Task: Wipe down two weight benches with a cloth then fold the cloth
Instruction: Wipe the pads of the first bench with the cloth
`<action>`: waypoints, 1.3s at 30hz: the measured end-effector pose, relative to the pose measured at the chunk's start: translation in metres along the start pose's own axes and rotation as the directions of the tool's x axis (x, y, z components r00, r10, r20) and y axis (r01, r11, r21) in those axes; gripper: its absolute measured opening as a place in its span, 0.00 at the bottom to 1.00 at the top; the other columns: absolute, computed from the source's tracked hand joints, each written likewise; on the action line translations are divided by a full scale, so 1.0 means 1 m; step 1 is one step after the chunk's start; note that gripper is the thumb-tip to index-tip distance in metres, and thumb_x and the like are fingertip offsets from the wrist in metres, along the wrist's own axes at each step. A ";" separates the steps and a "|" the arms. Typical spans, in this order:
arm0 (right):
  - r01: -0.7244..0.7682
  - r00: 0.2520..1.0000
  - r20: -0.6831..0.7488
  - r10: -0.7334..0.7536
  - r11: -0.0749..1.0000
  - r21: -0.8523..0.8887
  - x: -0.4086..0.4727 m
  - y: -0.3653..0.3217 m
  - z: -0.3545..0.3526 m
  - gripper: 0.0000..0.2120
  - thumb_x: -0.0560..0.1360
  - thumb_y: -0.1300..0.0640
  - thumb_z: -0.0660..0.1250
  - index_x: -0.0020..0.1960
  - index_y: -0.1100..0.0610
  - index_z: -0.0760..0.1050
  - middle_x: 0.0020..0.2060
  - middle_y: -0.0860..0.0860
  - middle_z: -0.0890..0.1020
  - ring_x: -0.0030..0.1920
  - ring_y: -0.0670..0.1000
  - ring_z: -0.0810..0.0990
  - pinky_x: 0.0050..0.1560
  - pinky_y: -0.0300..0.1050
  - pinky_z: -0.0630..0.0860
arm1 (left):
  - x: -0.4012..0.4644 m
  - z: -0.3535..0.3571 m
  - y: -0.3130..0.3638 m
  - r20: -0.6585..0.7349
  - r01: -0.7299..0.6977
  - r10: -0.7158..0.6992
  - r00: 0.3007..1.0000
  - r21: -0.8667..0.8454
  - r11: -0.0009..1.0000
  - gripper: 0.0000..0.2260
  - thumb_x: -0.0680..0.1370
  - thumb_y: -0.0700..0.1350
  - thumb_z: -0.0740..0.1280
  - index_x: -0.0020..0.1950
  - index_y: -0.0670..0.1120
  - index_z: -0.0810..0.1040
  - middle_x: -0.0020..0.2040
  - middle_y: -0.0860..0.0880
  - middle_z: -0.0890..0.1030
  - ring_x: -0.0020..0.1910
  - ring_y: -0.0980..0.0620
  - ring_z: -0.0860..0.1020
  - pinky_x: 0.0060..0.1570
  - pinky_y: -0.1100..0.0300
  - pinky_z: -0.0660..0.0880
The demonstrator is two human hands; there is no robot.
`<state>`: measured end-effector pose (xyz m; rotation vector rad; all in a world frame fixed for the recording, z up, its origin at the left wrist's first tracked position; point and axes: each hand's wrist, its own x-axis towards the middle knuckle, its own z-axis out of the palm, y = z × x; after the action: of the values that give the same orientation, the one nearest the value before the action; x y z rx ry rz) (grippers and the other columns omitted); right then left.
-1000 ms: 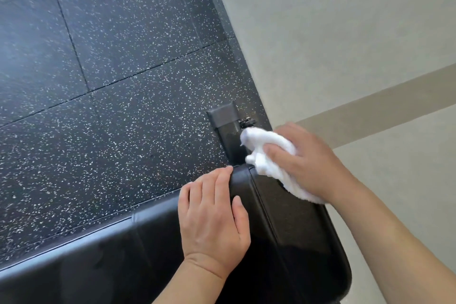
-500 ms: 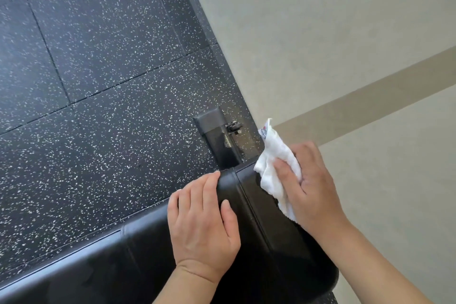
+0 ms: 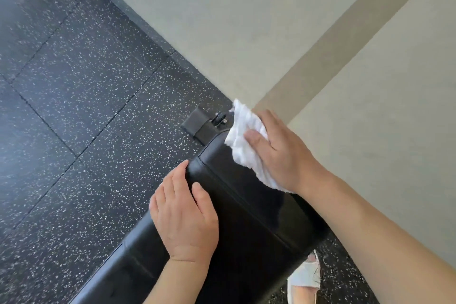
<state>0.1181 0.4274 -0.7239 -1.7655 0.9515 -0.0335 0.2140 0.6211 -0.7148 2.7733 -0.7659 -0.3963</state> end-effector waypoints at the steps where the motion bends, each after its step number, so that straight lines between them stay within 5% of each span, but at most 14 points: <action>1: -0.009 1.000 -0.015 0.009 1.000 -0.004 -0.017 0.012 -0.005 0.09 0.84 0.41 0.56 0.53 0.46 0.68 0.47 0.42 0.74 0.47 0.42 0.75 0.44 0.45 0.70 | 0.000 -0.002 0.001 0.019 -0.002 0.002 1.000 -0.003 1.000 0.24 0.82 0.51 0.52 0.76 0.49 0.71 0.70 0.48 0.78 0.67 0.42 0.74 0.72 0.40 0.67; 7: -0.048 0.998 -0.051 0.048 0.999 0.009 -0.083 0.061 -0.020 0.14 0.81 0.35 0.53 0.52 0.44 0.68 0.47 0.41 0.73 0.50 0.45 0.75 0.47 0.46 0.71 | 0.021 -0.008 0.010 0.168 -0.177 0.187 0.968 -0.071 0.982 0.26 0.82 0.55 0.51 0.79 0.49 0.66 0.73 0.50 0.73 0.72 0.50 0.68 0.72 0.54 0.62; 13: -0.013 0.996 0.086 0.004 0.994 0.108 -0.016 0.042 -0.006 0.10 0.84 0.39 0.55 0.51 0.44 0.64 0.47 0.41 0.72 0.48 0.40 0.73 0.48 0.49 0.66 | 0.029 0.017 0.036 0.036 -0.215 0.214 0.976 0.020 0.977 0.26 0.81 0.53 0.53 0.76 0.44 0.69 0.68 0.45 0.77 0.65 0.42 0.74 0.61 0.43 0.72; 19: 0.023 0.973 0.222 -0.058 0.987 0.158 0.051 0.002 0.009 0.13 0.86 0.41 0.55 0.48 0.49 0.65 0.52 0.49 0.72 0.52 0.54 0.75 0.61 0.58 0.71 | 0.031 0.015 0.035 0.076 -0.213 0.209 0.975 0.056 0.975 0.27 0.79 0.52 0.54 0.74 0.39 0.70 0.63 0.41 0.77 0.61 0.38 0.75 0.58 0.43 0.71; 25: -0.001 0.999 0.033 -0.004 0.988 0.152 -0.062 0.066 -0.019 0.12 0.83 0.38 0.53 0.51 0.45 0.65 0.46 0.41 0.72 0.47 0.45 0.73 0.45 0.46 0.67 | 0.033 0.014 0.035 0.065 -0.222 0.219 0.974 0.053 0.974 0.25 0.79 0.50 0.55 0.75 0.44 0.69 0.67 0.44 0.76 0.63 0.41 0.74 0.60 0.45 0.72; 29: -0.061 0.998 0.010 0.060 0.987 0.147 -0.100 0.084 -0.026 0.10 0.83 0.36 0.51 0.52 0.40 0.64 0.47 0.38 0.72 0.48 0.44 0.74 0.44 0.42 0.65 | 0.033 0.014 0.037 0.075 -0.207 0.202 0.976 0.065 0.976 0.25 0.79 0.51 0.55 0.75 0.44 0.68 0.67 0.46 0.75 0.62 0.41 0.74 0.58 0.41 0.74; 35: -0.042 0.981 0.194 -0.002 0.974 0.221 0.002 0.039 -0.010 0.15 0.83 0.36 0.51 0.50 0.46 0.64 0.46 0.40 0.72 0.45 0.39 0.74 0.46 0.46 0.66 | 0.035 0.017 0.034 0.075 -0.209 0.204 0.976 0.067 0.976 0.25 0.79 0.51 0.55 0.75 0.45 0.68 0.65 0.45 0.75 0.61 0.40 0.74 0.56 0.43 0.73; 39: -0.023 0.973 0.231 -0.030 0.975 0.223 0.038 0.017 0.001 0.13 0.86 0.42 0.53 0.50 0.50 0.64 0.56 0.48 0.73 0.55 0.54 0.75 0.56 0.52 0.69 | 0.034 0.018 0.035 0.059 -0.209 0.205 0.977 0.068 0.976 0.24 0.79 0.52 0.54 0.74 0.46 0.68 0.65 0.46 0.75 0.61 0.41 0.74 0.55 0.41 0.74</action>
<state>0.1349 0.4034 -0.7535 -1.5240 0.7435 0.0611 0.2203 0.5714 -0.7276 2.7224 -1.0910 -0.4070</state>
